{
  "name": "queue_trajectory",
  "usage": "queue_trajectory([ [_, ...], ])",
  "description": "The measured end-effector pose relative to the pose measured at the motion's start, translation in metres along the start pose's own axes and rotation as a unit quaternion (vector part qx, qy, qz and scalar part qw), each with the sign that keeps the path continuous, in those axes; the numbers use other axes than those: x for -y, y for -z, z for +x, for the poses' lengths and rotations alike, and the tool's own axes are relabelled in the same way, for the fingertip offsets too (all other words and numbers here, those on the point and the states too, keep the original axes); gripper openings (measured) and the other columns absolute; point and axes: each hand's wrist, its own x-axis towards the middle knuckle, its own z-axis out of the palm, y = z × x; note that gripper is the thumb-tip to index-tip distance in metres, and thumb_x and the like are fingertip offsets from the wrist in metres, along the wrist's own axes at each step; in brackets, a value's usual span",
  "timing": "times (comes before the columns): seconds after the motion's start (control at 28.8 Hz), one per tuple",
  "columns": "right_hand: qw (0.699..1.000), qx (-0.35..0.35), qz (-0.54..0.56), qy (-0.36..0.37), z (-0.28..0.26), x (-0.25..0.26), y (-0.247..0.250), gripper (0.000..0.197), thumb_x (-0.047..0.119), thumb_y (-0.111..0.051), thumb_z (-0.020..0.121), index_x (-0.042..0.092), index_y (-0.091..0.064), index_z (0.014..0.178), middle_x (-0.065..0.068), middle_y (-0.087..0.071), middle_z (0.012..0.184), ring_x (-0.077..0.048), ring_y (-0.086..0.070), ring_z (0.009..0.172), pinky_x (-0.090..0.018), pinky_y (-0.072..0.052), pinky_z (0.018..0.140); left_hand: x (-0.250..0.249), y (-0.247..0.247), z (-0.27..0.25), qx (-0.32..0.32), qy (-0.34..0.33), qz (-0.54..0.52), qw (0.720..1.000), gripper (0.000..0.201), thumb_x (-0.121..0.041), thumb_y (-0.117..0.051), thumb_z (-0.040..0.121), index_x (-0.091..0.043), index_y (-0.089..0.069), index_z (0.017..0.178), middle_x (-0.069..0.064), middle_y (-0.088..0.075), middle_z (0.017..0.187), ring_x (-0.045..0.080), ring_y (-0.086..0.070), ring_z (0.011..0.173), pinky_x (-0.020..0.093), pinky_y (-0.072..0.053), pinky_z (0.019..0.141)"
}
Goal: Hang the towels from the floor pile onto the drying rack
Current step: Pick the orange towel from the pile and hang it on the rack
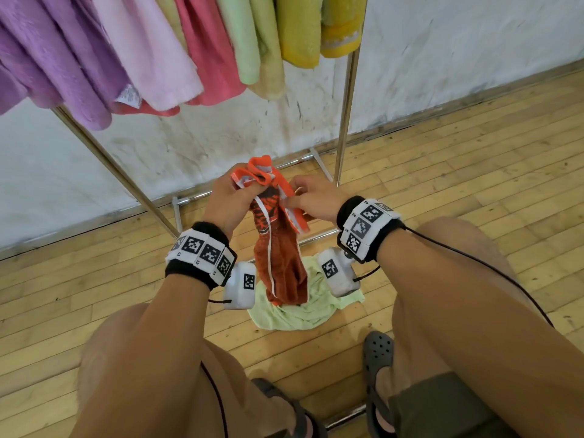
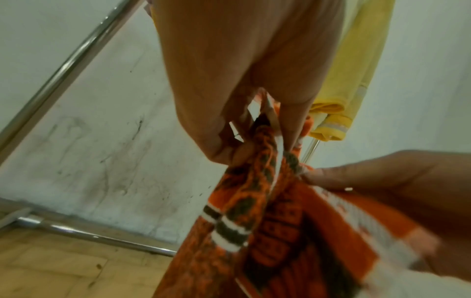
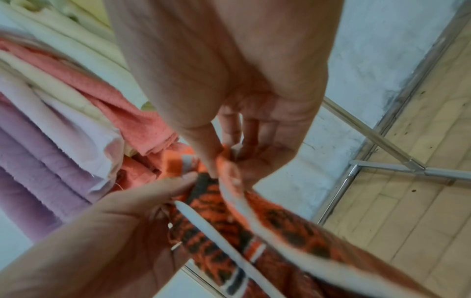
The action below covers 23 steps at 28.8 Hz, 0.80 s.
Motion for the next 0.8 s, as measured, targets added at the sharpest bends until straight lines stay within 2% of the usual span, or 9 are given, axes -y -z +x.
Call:
queue_trajectory([
  [0.07, 0.998, -0.032, 0.049, -0.004, -0.001, 0.002, 0.000, 0.015, 0.015, -0.066, 0.092, 0.018, -0.060, 0.079, -0.006, -0.069, 0.083, -0.026, -0.070, 0.077, -0.041, -0.059, 0.077, 0.007, 0.000, 0.004, -0.034, 0.022, 0.054, 0.998, 0.033, -0.023, -0.080, 0.075, -0.018, -0.061, 0.102, 0.002, -0.072, 0.104, 0.021, -0.071, 0.096, 0.037, -0.058, 0.078],
  [0.14, 0.993, -0.061, 0.099, -0.019, -0.001, 0.003, 0.001, 0.008, 0.016, -0.063, 0.095, 0.011, -0.063, 0.089, -0.010, -0.070, 0.085, -0.025, -0.071, 0.073, -0.039, -0.061, 0.072, 0.009, 0.000, 0.004, -0.035, 0.027, 0.095, 0.994, 0.023, -0.020, -0.078, 0.079, -0.022, -0.061, 0.094, -0.001, -0.070, 0.095, 0.020, -0.070, 0.089, 0.034, -0.057, 0.073],
  [0.28, 0.981, -0.087, 0.163, -0.054, -0.002, 0.004, -0.002, 0.015, 0.016, -0.060, 0.097, 0.005, -0.058, 0.107, -0.018, -0.070, 0.095, -0.024, -0.071, 0.069, -0.031, -0.061, 0.057, 0.006, -0.009, -0.004, 0.041, 0.025, 0.132, 0.990, 0.004, -0.022, -0.073, 0.087, -0.019, -0.075, 0.089, 0.001, -0.072, 0.084, 0.009, -0.066, 0.073, 0.021, -0.053, 0.064],
  [0.38, 0.981, -0.071, 0.175, -0.038, -0.001, 0.003, -0.002, 0.029, 0.006, -0.072, 0.086, 0.005, -0.059, 0.112, -0.017, -0.070, 0.100, -0.026, -0.072, 0.081, -0.041, -0.062, 0.076, 0.006, -0.013, -0.006, 0.064, 0.042, 0.129, 0.989, 0.014, -0.023, -0.071, 0.090, -0.011, -0.076, 0.096, 0.001, -0.072, 0.079, 0.007, -0.065, 0.065, 0.018, -0.051, 0.056],
  [0.45, 0.987, -0.062, 0.145, -0.027, 0.000, 0.003, 0.000, 0.043, 0.009, -0.079, 0.079, 0.006, -0.061, 0.117, -0.012, -0.071, 0.102, -0.025, -0.072, 0.091, -0.043, -0.059, 0.086, 0.005, -0.013, -0.005, 0.060, 0.055, 0.118, 0.990, 0.012, -0.018, -0.069, 0.091, -0.010, -0.074, 0.098, 0.003, -0.073, 0.083, 0.009, -0.067, 0.066, 0.019, -0.053, 0.058],
  [0.52, 0.989, -0.057, 0.133, -0.017, -0.001, 0.002, 0.000, 0.040, 0.011, -0.082, 0.077, 0.005, -0.065, 0.112, -0.013, -0.072, 0.100, -0.029, -0.072, 0.093, -0.045, -0.058, 0.088, 0.003, -0.014, -0.005, 0.056, 0.080, 0.082, 0.992, 0.012, -0.008, -0.066, 0.091, -0.010, -0.070, 0.102, 0.008, -0.074, 0.087, 0.014, -0.071, 0.070, 0.022, -0.057, 0.062],
  [0.62, 0.993, -0.057, 0.106, 0.013, -0.001, 0.000, -0.004, 0.016, 0.013, -0.079, 0.080, 0.004, -0.073, 0.092, -0.016, -0.074, 0.090, -0.034, -0.072, 0.090, -0.049, -0.058, 0.087, 0.002, -0.015, -0.005, 0.047, 0.117, 0.032, 0.992, 0.029, 0.002, -0.058, 0.092, -0.010, -0.056, 0.119, 0.017, -0.074, 0.090, 0.028, -0.074, 0.076, 0.034, -0.062, 0.071],
  [0.73, 0.997, -0.041, 0.042, 0.049, 0.000, -0.003, -0.008, 0.015, 0.026, -0.081, 0.075, 0.014, -0.076, 0.082, -0.005, -0.075, 0.083, -0.025, -0.071, 0.085, -0.047, -0.057, 0.088, 0.003, -0.014, -0.003, 0.044, 0.123, 0.013, 0.991, 0.039, 0.007, -0.049, 0.092, -0.012, -0.053, 0.126, 0.019, -0.071, 0.095, 0.033, -0.074, 0.081, 0.040, -0.062, 0.075],
  [0.8, 0.998, -0.023, -0.007, 0.059, 0.000, -0.002, -0.009, 0.022, 0.033, -0.085, 0.066, 0.022, -0.074, 0.082, 0.006, -0.073, 0.084, -0.015, -0.069, 0.084, -0.042, -0.056, 0.088, 0.005, -0.011, -0.002, 0.041, 0.103, 0.041, 0.993, 0.045, 0.008, -0.052, 0.088, -0.012, -0.057, 0.127, 0.011, -0.067, 0.100, 0.025, -0.073, 0.084, 0.040, -0.061, 0.077],
])
